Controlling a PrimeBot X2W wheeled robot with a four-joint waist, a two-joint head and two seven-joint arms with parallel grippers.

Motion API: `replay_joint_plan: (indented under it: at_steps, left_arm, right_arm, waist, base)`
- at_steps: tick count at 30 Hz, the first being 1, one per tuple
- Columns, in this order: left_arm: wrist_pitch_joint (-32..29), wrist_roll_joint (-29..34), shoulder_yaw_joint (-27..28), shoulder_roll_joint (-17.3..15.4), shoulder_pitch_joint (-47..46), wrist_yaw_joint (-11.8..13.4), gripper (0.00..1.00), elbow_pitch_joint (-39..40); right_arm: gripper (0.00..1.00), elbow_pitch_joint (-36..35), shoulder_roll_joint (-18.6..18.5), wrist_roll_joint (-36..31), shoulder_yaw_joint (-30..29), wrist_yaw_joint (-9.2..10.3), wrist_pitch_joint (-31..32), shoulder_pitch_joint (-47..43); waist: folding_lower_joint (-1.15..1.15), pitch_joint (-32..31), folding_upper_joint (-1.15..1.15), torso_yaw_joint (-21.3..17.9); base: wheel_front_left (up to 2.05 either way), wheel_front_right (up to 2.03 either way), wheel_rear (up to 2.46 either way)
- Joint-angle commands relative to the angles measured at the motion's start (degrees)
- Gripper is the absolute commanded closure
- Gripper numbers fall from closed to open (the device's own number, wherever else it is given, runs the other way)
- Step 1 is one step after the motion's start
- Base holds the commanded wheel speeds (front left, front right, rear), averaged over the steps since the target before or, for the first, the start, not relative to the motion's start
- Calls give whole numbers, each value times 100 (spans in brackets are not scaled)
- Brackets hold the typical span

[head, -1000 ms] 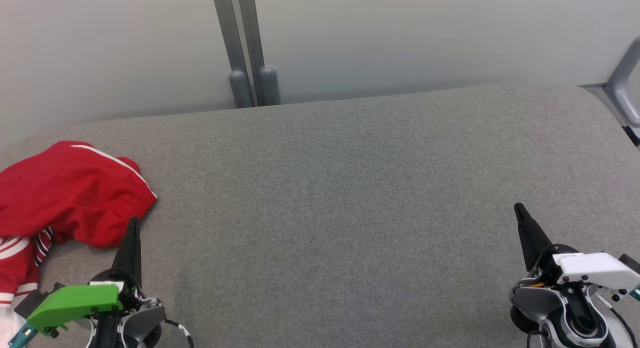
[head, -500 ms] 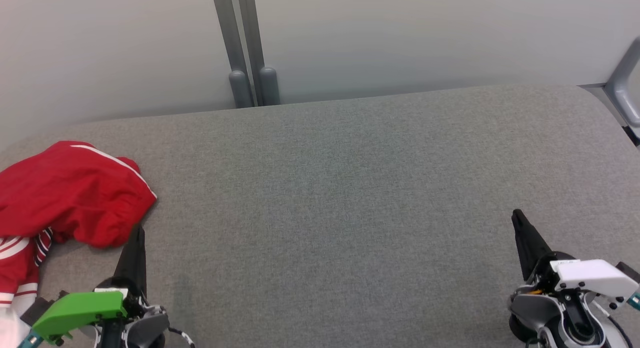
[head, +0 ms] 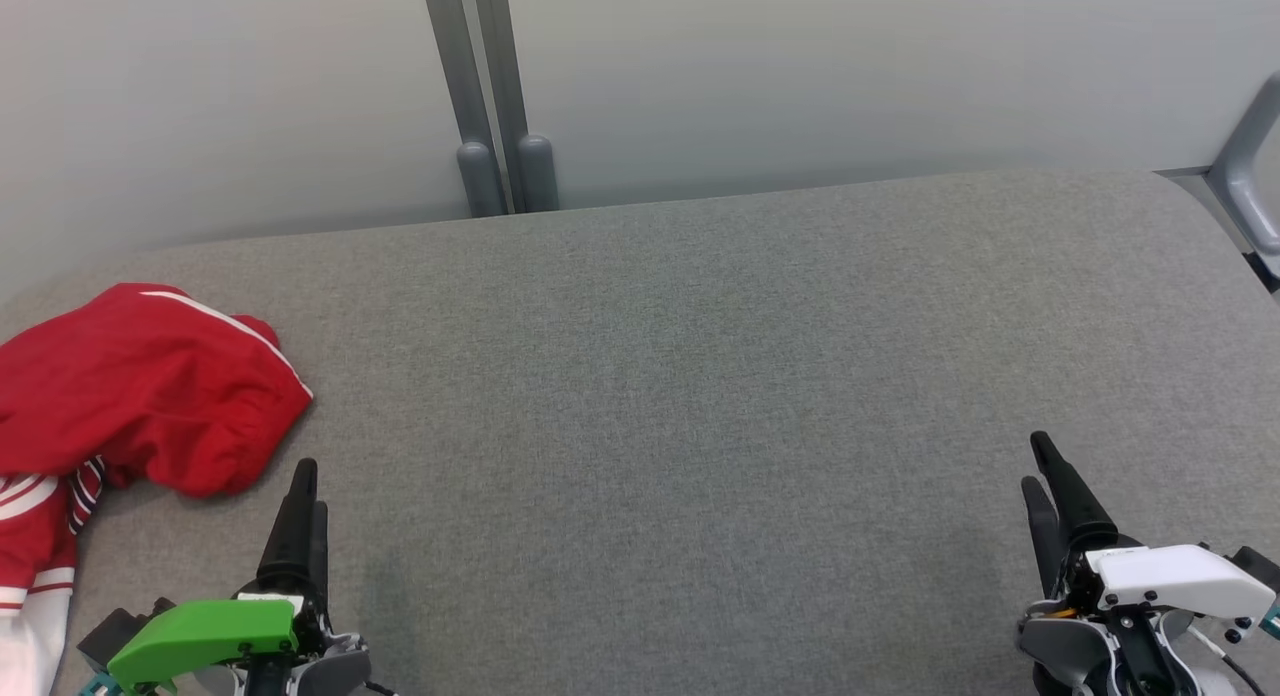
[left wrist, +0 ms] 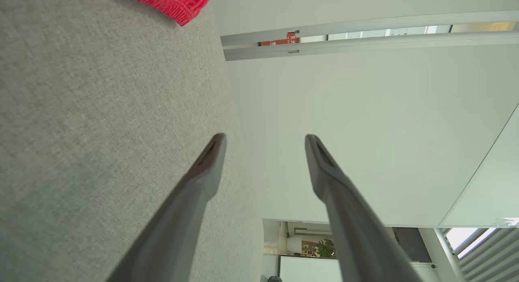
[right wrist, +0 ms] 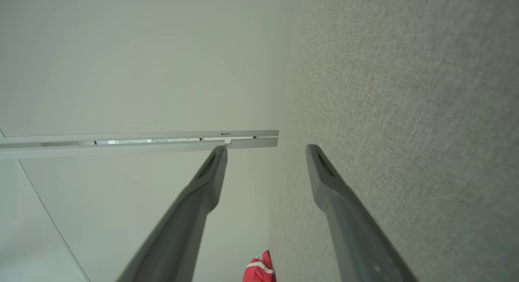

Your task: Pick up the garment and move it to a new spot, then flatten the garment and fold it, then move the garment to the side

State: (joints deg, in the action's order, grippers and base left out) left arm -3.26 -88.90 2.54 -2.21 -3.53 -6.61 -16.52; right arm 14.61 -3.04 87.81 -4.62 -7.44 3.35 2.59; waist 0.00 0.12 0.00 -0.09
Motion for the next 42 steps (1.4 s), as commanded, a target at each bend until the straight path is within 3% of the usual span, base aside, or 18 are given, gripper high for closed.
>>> replay_joint_plan:
  at_steps: [1,22,42]
  left_arm:
    - [72,174,-52,-47,-143,23,0,114]
    - [564,2823,-603,-312,-124,487,0,77]
    - [940,4548,-707,-419,99,754,0,131]
  right_arm:
    - [0,-147,-86,-196,33,-2,-74,48]
    - [0,-701,-515,-3049,301,-3,-570,-62]
    - [0,-706,-674,-4754,576,-4,-946,-148]
  waist:
    - [0,-3,0,0]
    - [0,-39,0,27]
    - [0,-66,0,38]
  base:
    - [0,0,0]
    - [0,0,0]
    - [0,0,0]
